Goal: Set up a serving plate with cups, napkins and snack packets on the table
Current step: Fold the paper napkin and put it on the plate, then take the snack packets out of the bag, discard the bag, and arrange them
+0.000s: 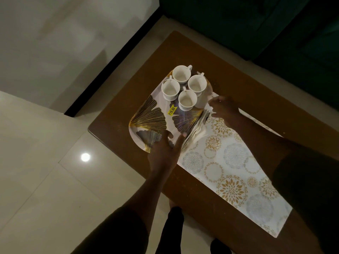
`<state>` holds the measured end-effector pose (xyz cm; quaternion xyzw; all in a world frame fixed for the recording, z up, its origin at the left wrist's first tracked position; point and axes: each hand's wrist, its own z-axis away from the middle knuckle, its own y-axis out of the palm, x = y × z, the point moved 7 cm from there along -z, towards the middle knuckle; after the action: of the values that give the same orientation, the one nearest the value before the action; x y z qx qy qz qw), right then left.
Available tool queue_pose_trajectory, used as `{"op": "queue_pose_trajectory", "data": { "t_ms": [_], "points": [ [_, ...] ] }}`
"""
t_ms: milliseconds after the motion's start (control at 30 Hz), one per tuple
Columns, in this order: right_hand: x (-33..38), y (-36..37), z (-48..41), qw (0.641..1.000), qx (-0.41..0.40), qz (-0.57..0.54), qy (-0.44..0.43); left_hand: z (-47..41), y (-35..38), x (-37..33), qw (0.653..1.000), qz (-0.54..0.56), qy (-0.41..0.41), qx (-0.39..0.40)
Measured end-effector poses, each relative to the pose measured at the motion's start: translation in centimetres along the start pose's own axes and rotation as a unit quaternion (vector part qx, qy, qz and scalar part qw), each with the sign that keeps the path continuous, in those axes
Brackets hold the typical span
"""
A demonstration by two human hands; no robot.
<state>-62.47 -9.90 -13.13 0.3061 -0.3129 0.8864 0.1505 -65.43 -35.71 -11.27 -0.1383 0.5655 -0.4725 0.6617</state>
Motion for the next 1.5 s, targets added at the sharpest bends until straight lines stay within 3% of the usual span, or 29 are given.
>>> {"op": "queue_pose_trajectory", "data": {
  "t_ms": [100, 233, 633, 800, 1000, 1133, 1333, 1500],
  "points": [
    [-1.0, 0.0, 0.4, 1.0, 0.01, -0.013, -0.002, 0.4, 0.8, -2.1, 0.992, -0.059, 0.111, 0.009],
    [-1.1, -0.4, 0.8, 0.999, -0.004, -0.045, -0.016, 0.2, 2.1, -4.6, 0.981, -0.057, 0.185, -0.003],
    [-4.8, -5.0, 3.0, 0.998, -0.034, -0.061, 0.004, -0.4, 1.8, -6.2, 0.979, -0.032, 0.201, -0.027],
    [-6.5, -10.5, 4.9, 0.993, -0.113, 0.017, -0.034, 1.5, 1.5, -12.7, 0.953, -0.034, 0.292, -0.074],
    [-12.1, -19.5, 9.3, 0.961, -0.198, 0.162, -0.103, 5.9, 9.4, -21.9, 0.917, -0.063, 0.393, 0.036],
    [-19.4, -25.2, 12.6, 0.948, -0.207, 0.233, -0.069, 9.3, 15.4, -24.5, 0.9, -0.089, 0.413, 0.108],
    [-33.4, -35.4, 19.3, 0.955, -0.235, 0.174, 0.055, 17.3, 25.9, -28.9, 0.855, -0.194, 0.44, 0.193],
    [-43.5, -43.1, 25.4, 0.943, -0.287, 0.128, 0.111, 24.8, 33.9, -32.3, 0.825, -0.235, 0.447, 0.252]
  ]
}}
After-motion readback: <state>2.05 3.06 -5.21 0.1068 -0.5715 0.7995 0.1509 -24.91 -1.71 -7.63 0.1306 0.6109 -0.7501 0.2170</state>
